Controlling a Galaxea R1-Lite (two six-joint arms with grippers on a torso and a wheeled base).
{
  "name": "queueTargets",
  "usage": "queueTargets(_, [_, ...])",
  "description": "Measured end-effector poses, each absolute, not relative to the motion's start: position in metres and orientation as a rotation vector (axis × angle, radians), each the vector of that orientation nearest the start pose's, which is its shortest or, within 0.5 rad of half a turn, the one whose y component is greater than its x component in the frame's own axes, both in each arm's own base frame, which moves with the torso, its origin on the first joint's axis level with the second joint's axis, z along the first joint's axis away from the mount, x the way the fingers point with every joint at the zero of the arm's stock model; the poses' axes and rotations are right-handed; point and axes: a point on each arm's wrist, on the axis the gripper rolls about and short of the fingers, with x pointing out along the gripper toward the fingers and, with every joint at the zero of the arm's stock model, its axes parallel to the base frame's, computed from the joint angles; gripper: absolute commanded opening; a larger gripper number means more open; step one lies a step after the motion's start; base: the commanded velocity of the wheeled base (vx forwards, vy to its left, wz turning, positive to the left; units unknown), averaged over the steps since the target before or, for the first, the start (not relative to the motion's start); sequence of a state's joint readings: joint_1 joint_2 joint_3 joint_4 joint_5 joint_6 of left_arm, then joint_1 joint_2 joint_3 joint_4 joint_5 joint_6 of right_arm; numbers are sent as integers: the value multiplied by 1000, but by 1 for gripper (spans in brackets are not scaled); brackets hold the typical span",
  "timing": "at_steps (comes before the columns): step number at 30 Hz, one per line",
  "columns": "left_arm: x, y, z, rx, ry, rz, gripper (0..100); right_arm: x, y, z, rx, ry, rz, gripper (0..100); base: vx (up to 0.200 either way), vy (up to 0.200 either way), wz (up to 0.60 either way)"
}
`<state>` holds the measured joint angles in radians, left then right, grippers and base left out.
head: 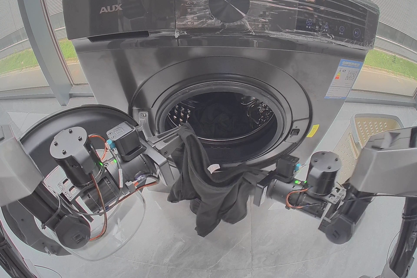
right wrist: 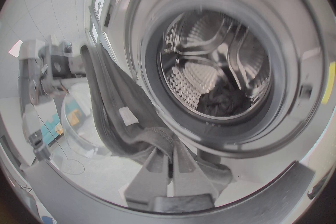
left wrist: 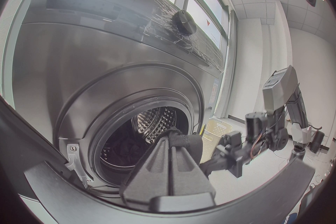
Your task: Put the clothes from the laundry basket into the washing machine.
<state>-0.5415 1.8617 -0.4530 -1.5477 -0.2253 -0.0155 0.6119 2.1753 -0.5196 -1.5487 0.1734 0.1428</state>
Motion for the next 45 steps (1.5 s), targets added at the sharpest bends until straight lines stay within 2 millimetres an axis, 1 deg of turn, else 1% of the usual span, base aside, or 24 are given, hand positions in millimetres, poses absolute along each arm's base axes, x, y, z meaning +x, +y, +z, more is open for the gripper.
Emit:
queueTargets(1, [246, -153, 142, -40, -136, -765, 0, 266, 190, 67, 118, 139, 774, 0, 0, 0, 0])
queueTargets(5, [244, -151, 145, -50, -144, -763, 0, 246, 174, 98, 134, 74, 772, 0, 0, 0, 0])
queueTargets(10, [242, -148, 150, -63, -153, -756, 0, 222, 151, 124, 148, 17, 758, 0, 0, 0, 0])
queueTargets(14, [239, -144, 149, -63, -146, -748, 0, 219, 138, 140, 160, -48, 724, 0, 0, 0, 0])
queueTargets(18, [238, -140, 145, -54, -129, -741, 0, 221, 133, 153, 171, -105, 701, 0, 0, 0, 0])
queueTargets(20, [238, -139, 145, -52, -129, -736, 0, 222, 131, 157, 173, -124, 695, 0, 0, 0, 0])
queueTargets(26, [239, -139, 146, -51, -136, -735, 0, 222, 129, 161, 176, -140, 677, 0, 0, 0, 0])
queueTargets(35, [241, -140, 153, -56, -166, -737, 0, 220, 130, 162, 176, -143, 681, 0, 0, 0, 0])
queueTargets(45, [240, -142, 155, -56, -175, -746, 0, 219, 131, 160, 175, -136, 683, 0, 0, 0, 0])
